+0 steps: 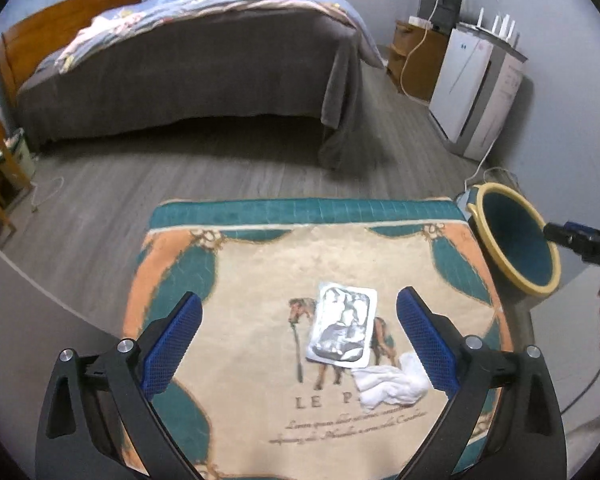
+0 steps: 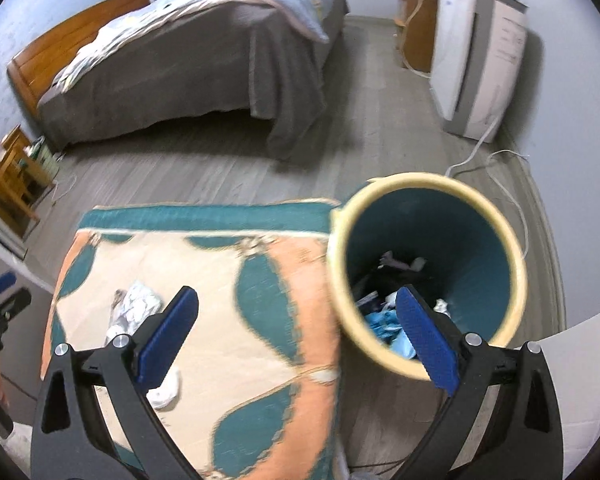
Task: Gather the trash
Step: 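Move both open tools back over the cushion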
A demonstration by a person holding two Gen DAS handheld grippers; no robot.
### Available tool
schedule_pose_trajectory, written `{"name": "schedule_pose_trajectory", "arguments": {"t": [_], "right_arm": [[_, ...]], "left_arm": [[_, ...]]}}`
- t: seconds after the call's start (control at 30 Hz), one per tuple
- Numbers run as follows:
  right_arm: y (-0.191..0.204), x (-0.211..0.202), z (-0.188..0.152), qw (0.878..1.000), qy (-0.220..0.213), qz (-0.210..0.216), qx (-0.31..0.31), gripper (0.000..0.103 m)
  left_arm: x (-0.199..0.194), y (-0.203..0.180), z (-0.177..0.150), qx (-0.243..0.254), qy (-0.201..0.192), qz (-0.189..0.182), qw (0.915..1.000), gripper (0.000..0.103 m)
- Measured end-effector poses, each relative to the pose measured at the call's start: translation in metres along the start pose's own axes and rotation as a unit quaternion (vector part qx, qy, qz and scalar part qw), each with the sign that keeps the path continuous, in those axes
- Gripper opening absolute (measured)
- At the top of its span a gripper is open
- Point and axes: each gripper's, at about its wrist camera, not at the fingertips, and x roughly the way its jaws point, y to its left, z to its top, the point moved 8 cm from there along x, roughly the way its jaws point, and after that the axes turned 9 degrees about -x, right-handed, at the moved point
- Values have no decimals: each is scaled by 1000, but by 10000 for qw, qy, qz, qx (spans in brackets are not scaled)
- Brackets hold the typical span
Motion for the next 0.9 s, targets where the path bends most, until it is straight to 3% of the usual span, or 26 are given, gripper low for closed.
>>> {"name": "schedule_pose_trajectory", "arguments": {"t": [0.23,0.43,0.67,0.9], "right_arm": [[61,10,-26,9986,411,82,-320,97],[103,29,-53,9953,643,-106,-715,97],[149,71,-87,9898,1083,232,-890,96],[179,101,-113,9766,1653,484,-1288,74]], "left_arm": [[-1,15,2,-139,9,-127,9998,97],[-1,18,2,100,-10,-89,9999,97],[-3,26,-1,252,48,-48,9997,97],[-1,38,-2,378,69,74,9992,97]]}}
